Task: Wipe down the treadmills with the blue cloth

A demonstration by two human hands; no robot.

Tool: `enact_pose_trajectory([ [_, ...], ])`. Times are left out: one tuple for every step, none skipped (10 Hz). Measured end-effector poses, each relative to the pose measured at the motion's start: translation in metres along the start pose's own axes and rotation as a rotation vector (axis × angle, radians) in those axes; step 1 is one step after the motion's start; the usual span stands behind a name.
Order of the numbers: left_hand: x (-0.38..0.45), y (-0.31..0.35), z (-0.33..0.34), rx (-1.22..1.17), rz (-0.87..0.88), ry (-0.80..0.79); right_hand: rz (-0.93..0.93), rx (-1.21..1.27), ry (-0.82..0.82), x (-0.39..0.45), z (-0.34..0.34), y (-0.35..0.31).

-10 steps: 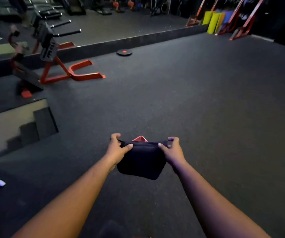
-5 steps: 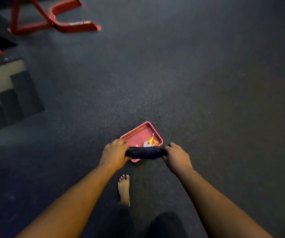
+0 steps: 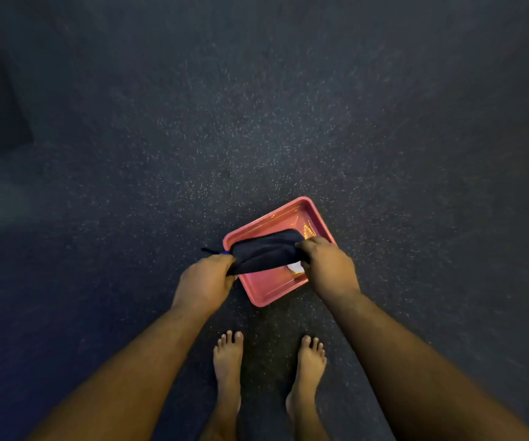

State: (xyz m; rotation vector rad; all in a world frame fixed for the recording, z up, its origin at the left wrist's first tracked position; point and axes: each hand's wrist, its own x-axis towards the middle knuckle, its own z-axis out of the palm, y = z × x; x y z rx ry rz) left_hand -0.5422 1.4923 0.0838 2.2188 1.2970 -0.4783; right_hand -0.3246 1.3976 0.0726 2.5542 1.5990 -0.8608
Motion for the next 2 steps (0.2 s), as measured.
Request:
enact_pose_trajectory([
  [0.029, -0.015, 0.056, -0.062, -0.045, -0.117, 0.027, 0.072, -0.028, 0.024, 0.051, 0.026],
  [0.035, -0.016, 0.074, -0.217, -0.14, -0.238, 0.104, 0.235, -0.039, 0.026, 0.07, 0.035],
])
